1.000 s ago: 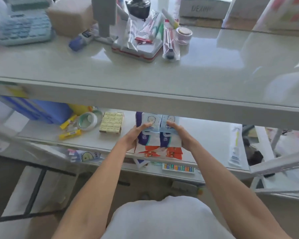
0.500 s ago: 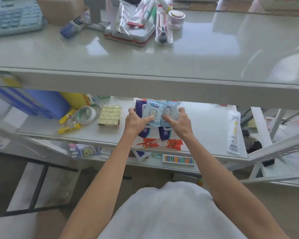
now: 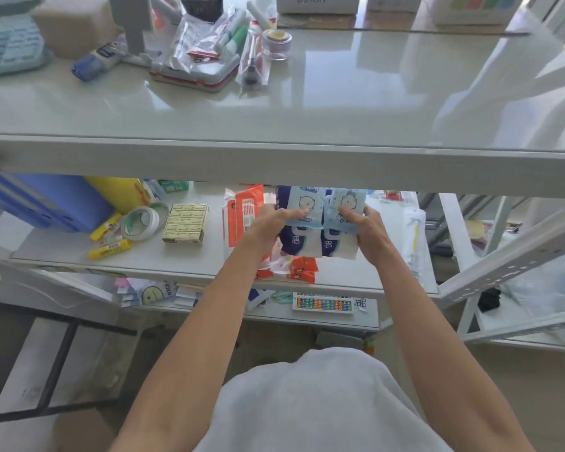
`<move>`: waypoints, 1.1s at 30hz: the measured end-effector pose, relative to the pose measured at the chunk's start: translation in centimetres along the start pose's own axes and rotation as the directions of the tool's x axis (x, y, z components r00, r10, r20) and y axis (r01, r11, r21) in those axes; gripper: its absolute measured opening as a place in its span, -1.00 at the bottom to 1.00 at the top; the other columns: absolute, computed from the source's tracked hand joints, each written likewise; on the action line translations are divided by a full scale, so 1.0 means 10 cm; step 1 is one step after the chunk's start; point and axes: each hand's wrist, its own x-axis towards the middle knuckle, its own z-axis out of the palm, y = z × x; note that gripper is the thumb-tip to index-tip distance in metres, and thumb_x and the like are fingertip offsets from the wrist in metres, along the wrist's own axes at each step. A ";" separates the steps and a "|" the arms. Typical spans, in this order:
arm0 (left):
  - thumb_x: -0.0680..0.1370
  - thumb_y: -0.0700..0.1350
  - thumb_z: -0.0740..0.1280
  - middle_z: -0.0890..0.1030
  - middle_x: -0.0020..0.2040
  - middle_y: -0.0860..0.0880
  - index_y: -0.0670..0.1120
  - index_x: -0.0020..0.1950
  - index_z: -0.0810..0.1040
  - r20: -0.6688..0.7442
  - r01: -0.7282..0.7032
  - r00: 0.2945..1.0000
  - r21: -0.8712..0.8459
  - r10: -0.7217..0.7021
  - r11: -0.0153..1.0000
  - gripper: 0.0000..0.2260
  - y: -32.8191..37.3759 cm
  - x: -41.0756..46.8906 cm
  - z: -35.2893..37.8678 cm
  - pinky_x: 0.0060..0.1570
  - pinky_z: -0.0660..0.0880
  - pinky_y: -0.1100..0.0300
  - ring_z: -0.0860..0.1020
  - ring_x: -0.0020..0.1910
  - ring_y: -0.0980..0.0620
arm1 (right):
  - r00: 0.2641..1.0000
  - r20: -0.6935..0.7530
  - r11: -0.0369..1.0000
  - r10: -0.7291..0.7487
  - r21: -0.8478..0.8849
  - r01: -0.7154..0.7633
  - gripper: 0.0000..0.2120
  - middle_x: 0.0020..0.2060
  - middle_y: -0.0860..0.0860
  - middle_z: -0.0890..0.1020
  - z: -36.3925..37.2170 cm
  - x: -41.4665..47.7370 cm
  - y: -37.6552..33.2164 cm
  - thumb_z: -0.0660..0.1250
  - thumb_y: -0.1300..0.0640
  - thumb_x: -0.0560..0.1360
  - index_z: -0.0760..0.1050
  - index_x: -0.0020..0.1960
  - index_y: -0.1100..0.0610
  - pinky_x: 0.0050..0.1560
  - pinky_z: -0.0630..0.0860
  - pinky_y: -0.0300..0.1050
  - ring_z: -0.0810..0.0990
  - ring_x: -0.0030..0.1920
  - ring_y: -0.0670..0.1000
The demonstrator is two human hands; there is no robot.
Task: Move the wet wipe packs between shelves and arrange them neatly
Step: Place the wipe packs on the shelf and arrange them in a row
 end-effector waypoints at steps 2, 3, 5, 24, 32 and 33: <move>0.51 -0.13 0.54 0.74 0.09 -0.12 -0.13 0.22 0.64 0.002 0.036 0.999 0.035 -0.036 0.999 -0.70 0.03 0.11 0.34 -0.06 0.68 0.07 0.73 0.07 -0.14 | 0.999 -0.043 1.000 0.020 0.023 -0.019 -0.69 0.13 0.21 0.73 -0.34 0.01 0.06 0.38 0.12 0.59 0.57 0.29 0.21 0.11 0.66 0.31 0.73 0.09 0.29; 0.52 -0.15 0.53 0.73 0.08 -0.11 -0.14 0.19 0.64 -0.011 0.056 0.998 0.050 -0.056 0.997 -0.74 0.03 0.18 0.52 -0.11 0.67 0.11 0.72 0.04 -0.13 | 0.997 -0.065 0.999 0.037 0.034 -0.035 -0.69 0.14 0.21 0.73 -0.50 0.01 0.09 0.37 0.13 0.59 0.58 0.29 0.22 0.14 0.65 0.34 0.72 0.10 0.30; 0.53 -0.21 0.51 0.72 0.08 -0.10 -0.17 0.21 0.64 -0.035 0.087 0.996 0.076 -0.085 0.993 -0.74 0.00 0.29 0.88 -0.19 0.64 0.16 0.70 -0.03 -0.06 | 0.993 -0.100 0.997 0.068 0.054 -0.063 -0.70 0.16 0.20 0.72 -0.76 0.03 0.19 0.35 0.16 0.60 0.58 0.30 0.21 0.19 0.61 0.36 0.71 0.14 0.29; 0.59 -0.28 0.40 0.31 0.46 -0.28 -0.29 0.48 0.29 -0.322 0.142 0.927 0.777 0.193 0.613 -0.49 -0.51 0.43 1.40 0.45 0.37 0.06 0.36 0.42 -0.19 | 0.990 -0.067 0.992 0.124 -0.017 -0.126 -0.81 0.18 0.25 0.70 -0.57 0.30 0.51 0.29 0.20 0.63 0.61 0.19 0.19 0.27 0.57 0.26 0.71 0.11 0.22; 0.65 -0.25 0.34 0.61 0.24 -0.23 -0.27 0.47 0.33 -0.352 0.089 0.913 0.667 0.207 0.740 -0.58 -0.45 0.40 1.36 0.06 0.58 0.04 0.62 0.21 -0.19 | 0.973 -0.231 0.896 0.015 -0.428 -0.116 -0.58 0.17 0.15 0.60 -0.74 0.52 0.81 0.24 -0.29 0.49 0.62 -0.01 0.03 0.28 0.55 0.21 0.57 0.20 0.22; 0.67 -0.23 0.33 0.62 0.24 -0.22 -0.26 0.46 0.34 -0.375 0.085 0.911 0.579 0.172 0.811 -0.61 -0.43 0.39 1.37 0.03 0.59 0.05 0.64 0.20 -0.18 | 0.965 -0.263 0.903 -0.022 -0.419 -0.093 -0.61 0.18 0.14 0.58 -0.74 0.45 0.75 0.26 -0.26 0.52 0.61 -0.02 0.05 0.26 0.55 0.18 0.56 0.20 0.19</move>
